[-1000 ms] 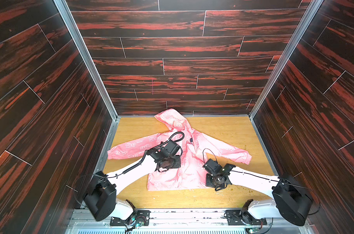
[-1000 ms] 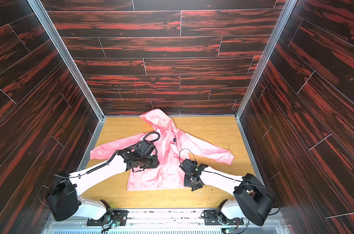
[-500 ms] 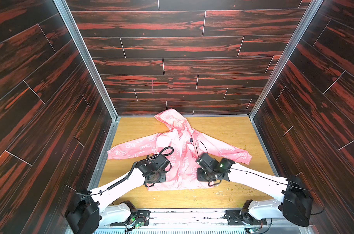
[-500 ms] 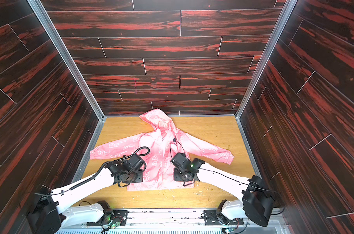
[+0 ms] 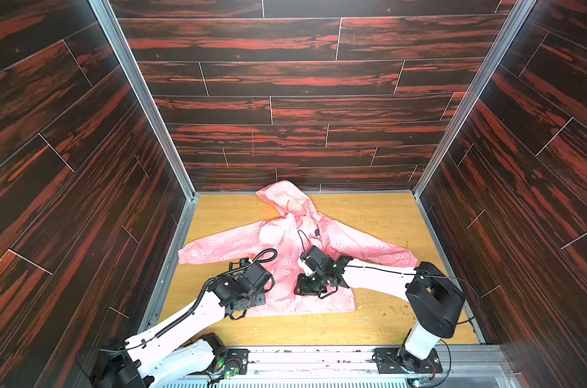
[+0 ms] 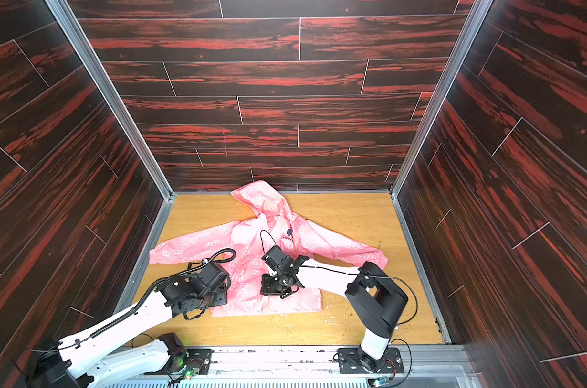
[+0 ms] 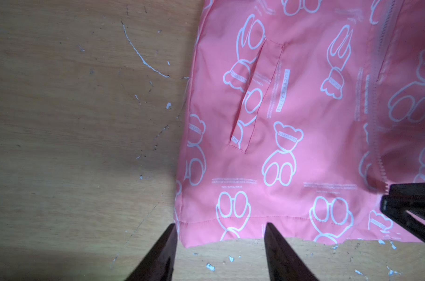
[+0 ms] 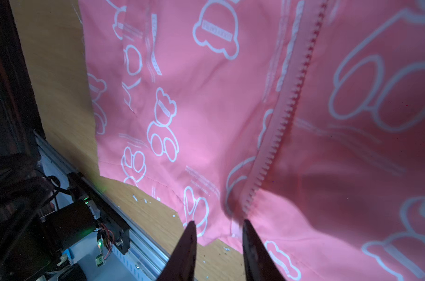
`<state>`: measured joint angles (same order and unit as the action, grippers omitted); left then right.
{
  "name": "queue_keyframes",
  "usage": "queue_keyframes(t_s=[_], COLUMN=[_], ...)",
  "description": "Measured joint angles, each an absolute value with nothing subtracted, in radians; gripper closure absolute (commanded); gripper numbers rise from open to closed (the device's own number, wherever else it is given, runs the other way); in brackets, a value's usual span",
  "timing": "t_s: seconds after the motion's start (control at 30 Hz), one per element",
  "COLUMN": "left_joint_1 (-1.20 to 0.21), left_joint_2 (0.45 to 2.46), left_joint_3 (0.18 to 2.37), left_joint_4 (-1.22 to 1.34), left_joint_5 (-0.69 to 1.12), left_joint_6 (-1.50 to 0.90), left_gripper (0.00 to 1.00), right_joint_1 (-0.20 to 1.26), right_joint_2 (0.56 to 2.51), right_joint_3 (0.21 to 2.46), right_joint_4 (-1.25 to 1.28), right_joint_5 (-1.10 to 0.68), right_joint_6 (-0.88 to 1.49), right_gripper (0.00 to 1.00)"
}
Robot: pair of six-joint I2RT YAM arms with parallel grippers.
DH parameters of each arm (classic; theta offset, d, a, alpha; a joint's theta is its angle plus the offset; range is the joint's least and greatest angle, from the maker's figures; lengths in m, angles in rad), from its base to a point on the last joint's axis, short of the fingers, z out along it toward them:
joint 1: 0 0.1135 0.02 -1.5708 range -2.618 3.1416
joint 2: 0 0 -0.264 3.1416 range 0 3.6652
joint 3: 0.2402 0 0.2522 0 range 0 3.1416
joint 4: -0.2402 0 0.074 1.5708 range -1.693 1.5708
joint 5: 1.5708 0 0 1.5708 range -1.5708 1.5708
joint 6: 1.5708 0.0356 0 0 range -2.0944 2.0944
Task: Unzip the jacket
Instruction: Smooth out the jacket at the center of the board.
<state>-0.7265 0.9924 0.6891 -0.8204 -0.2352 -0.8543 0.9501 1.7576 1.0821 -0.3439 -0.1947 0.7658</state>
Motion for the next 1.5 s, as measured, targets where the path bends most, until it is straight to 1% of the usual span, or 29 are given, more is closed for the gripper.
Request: queue_keyframes(t_s=[0.2,0.43,0.5,0.63,0.7,0.83,0.97,1.1,1.2,1.27,1.47,1.5], left_joint_1=[-0.725,-0.725,-0.725,-0.724,-0.724,-0.724,-0.723,-0.723,-0.721,-0.718,-0.684,-0.67], left_joint_2=[0.967,0.967,0.967,0.969,0.969,0.969,0.969,0.974,0.989,1.0,1.007,1.01], left_joint_3=[0.669,0.668,0.666,0.654,0.654,0.654,0.654,0.654,0.656,0.661,0.714,0.726], left_joint_4=[-0.815,-0.814,-0.813,-0.809,-0.808,-0.808,-0.808,-0.807,-0.808,-0.809,-0.82,-0.821], left_joint_5=[-0.236,-0.236,-0.236,-0.236,-0.236,-0.236,-0.236,-0.236,-0.236,-0.236,-0.24,-0.241], left_joint_6=[-0.854,-0.857,-0.859,-0.863,-0.865,-0.869,-0.869,-0.868,-0.861,-0.855,-0.825,-0.817], left_gripper=[0.42,0.42,0.42,0.42,0.42,0.42,0.42,0.42,0.42,0.41,0.25,0.19], right_joint_1=[0.962,0.977,0.977,0.978,0.983,1.007,1.032,1.044,1.044,1.043,1.014,0.995], right_joint_2=[1.811,1.833,1.833,1.833,1.833,1.837,1.838,1.838,1.843,1.842,1.794,1.779], right_joint_3=[1.108,1.122,1.121,1.121,1.126,1.2,1.241,1.194,1.149,1.138,1.128,1.142], right_joint_4=[-0.353,-0.426,-0.423,-0.397,-0.409,-0.537,-0.622,-0.651,-0.662,-0.669,-0.688,-0.699], right_joint_5=[-0.222,-0.206,-0.21,-0.224,-0.216,-0.147,-0.089,-0.068,-0.06,-0.044,-0.05,-0.061], right_joint_6=[0.752,0.742,0.742,0.748,0.751,0.746,0.748,0.759,0.773,0.785,0.748,0.73], right_gripper=[0.66,0.66,0.7,0.83,0.87,0.92,0.92,0.91,0.87,0.83,0.68,0.67])
